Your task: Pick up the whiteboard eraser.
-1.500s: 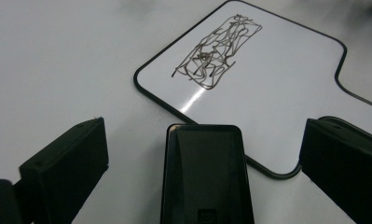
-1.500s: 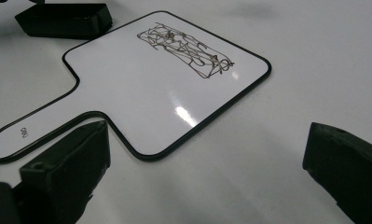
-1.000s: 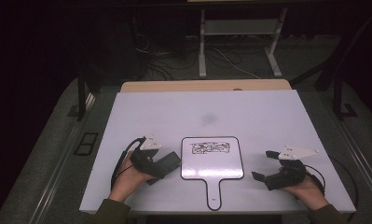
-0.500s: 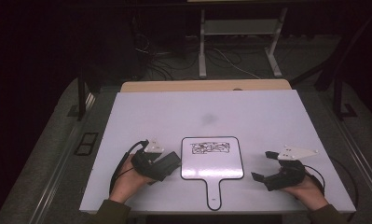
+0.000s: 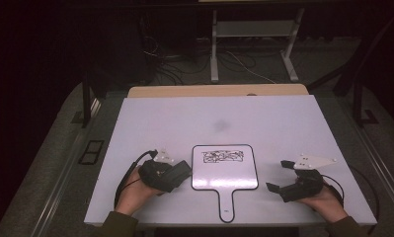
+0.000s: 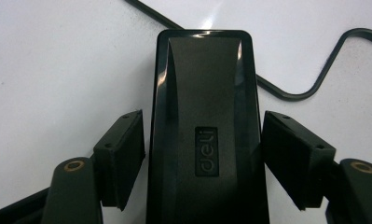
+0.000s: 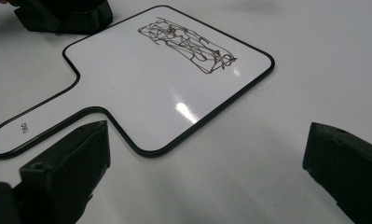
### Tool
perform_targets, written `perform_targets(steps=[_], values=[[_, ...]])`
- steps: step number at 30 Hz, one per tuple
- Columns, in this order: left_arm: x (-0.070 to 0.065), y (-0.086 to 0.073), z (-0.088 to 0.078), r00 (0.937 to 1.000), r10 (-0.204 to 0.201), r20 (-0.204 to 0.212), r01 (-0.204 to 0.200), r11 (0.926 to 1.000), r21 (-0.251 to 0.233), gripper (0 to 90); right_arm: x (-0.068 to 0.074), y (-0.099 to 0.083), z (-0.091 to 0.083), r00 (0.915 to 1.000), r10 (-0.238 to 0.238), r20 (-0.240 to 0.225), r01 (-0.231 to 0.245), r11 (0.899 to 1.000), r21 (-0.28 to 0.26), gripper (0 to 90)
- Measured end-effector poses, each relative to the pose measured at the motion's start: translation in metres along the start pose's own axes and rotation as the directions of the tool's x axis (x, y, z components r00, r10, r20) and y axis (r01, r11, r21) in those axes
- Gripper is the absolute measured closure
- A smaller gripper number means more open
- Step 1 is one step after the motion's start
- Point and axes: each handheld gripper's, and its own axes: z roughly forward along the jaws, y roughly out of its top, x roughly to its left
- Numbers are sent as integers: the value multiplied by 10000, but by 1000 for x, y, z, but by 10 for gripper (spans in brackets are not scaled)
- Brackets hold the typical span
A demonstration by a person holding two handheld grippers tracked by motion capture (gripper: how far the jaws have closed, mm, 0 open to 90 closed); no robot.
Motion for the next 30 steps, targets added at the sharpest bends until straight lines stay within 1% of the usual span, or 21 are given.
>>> perform_targets(steps=[1,2,3,9,10,13,21,24,25,27,30], values=[[0,0,0,10000,57,-13,-56,10000,56,308,0,0,0,10000,-6,-2,6,10000,0,0],[0,0,0,10000,-4,-32,5,10000,91,320,0,0,0,10000,-13,-4,13,10000,5,0],[0,0,0,10000,21,-38,-20,9999,115,320,0,0,0,10000,-13,-4,13,10000,5,0],[0,-1,0,10000,-47,-30,47,9999,98,357,0,0,0,10000,-15,-15,15,10000,4,0],[0,-1,0,10000,21,-3,-21,9999,133,362,0,0,0,10000,-9,-17,9,10000,8,0],[0,-1,0,10000,49,8,-49,9999,145,381,0,0,0,10000,-11,-16,11,10000,9,0],[0,0,0,9999,150,9,-150,9996,233,386,0,0,0,10000,-12,-13,12,10000,8,0],[0,0,0,9999,140,6,-140,9996,259,387,0,0,0,10000,-6,-16,6,10000,24,0],[-1,1,1,10000,80,13,-80,9997,250,387,0,0,0,10000,1,-17,-1,10000,27,0],[0,1,0,9999,161,43,-163,9993,343,388,0,0,0,10000,3,-20,-3,10000,36,0],[0,2,0,9999,93,60,-95,9993,373,389,0,0,0,10000,16,-20,-16,10000,53,0]])
